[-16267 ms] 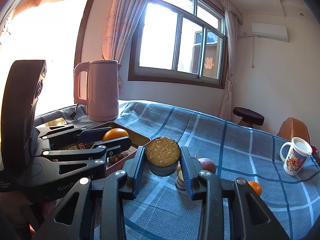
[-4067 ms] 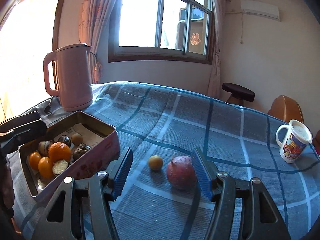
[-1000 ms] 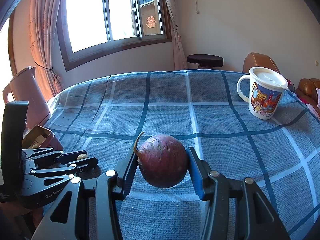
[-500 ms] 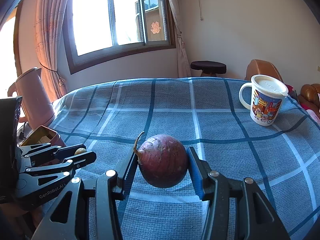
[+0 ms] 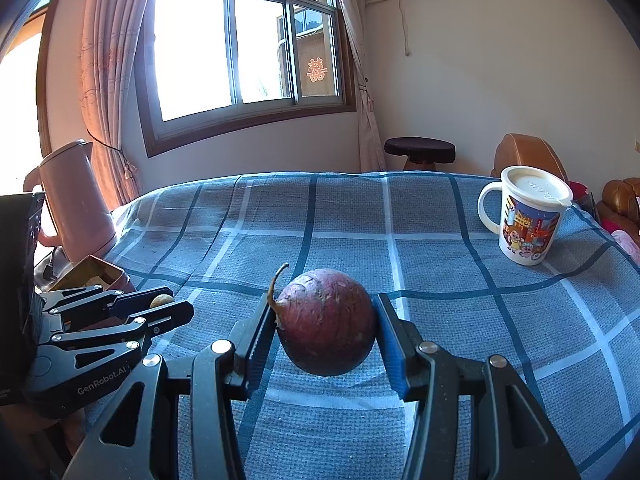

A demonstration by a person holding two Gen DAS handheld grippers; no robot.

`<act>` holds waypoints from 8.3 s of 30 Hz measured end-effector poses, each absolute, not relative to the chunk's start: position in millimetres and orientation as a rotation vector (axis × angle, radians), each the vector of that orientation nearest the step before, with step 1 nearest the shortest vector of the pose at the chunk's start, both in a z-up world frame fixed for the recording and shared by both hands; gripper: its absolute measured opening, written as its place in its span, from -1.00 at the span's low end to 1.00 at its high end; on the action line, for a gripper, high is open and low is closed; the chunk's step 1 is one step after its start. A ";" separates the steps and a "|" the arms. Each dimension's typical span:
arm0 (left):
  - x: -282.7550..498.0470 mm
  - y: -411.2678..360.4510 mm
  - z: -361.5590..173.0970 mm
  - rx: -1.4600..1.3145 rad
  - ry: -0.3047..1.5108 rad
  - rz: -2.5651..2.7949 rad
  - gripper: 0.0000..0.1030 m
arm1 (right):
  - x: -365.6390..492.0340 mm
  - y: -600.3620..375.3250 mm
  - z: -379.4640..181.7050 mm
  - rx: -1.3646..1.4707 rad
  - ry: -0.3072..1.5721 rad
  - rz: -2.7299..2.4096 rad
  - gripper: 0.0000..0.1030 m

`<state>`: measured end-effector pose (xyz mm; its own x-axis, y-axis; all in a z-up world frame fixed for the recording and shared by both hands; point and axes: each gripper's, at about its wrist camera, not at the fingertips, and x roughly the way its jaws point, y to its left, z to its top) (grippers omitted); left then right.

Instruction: Organize fruits

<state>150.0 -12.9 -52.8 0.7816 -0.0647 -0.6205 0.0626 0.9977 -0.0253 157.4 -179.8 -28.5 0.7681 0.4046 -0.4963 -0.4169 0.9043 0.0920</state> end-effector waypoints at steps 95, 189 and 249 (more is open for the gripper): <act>60.0 -5.3 -24.0 -0.008 0.367 -0.044 -0.45 | 80.6 -153.1 -10.2 -0.133 0.284 0.512 -0.01; -35.5 154.9 -2.4 -0.118 0.431 0.323 0.63 | 24.1 15.6 1.8 -0.271 0.421 0.955 0.33; -35.1 101.2 14.5 -0.009 0.393 0.285 1.00 | 15.4 -59.1 21.7 -0.153 0.308 0.763 0.40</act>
